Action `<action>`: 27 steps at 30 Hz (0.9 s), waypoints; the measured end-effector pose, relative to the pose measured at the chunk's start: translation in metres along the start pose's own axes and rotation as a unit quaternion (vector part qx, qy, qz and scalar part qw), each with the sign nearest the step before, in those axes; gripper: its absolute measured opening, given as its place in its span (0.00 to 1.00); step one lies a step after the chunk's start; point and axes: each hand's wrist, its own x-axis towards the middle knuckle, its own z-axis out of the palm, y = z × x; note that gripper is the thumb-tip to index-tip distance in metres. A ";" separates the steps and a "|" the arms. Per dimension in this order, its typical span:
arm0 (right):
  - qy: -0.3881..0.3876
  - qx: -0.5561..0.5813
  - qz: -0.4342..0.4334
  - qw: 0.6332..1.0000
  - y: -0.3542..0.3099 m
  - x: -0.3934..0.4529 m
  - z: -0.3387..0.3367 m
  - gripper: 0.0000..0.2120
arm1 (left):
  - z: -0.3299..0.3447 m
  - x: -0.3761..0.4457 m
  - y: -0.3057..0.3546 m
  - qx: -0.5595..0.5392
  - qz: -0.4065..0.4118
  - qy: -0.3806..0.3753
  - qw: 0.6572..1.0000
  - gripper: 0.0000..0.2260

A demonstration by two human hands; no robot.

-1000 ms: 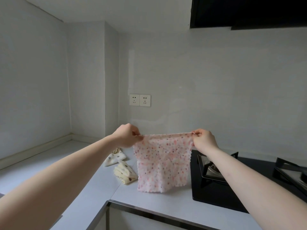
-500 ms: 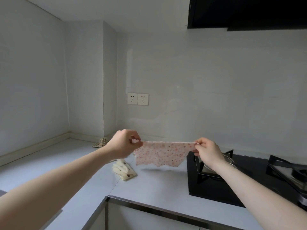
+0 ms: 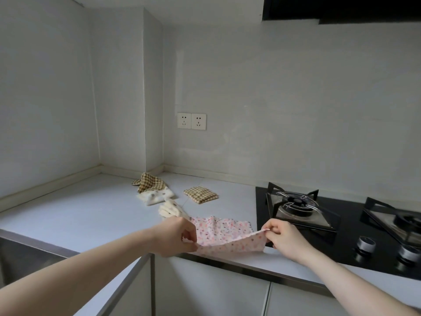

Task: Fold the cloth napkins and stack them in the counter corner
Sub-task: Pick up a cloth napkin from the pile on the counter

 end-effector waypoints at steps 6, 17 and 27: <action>0.035 0.013 0.003 0.999 0.004 0.010 0.004 0.08 | 0.005 0.013 -0.011 -0.020 -0.024 0.040 0.999 0.05; 0.108 0.012 0.037 0.993 0.009 0.070 0.024 0.05 | 0.016 0.072 -0.045 -0.033 -0.115 0.113 0.986 0.08; 0.108 -0.030 0.080 0.991 0.023 0.114 0.044 0.08 | 0.027 0.115 -0.061 0.039 -0.189 0.111 0.975 0.10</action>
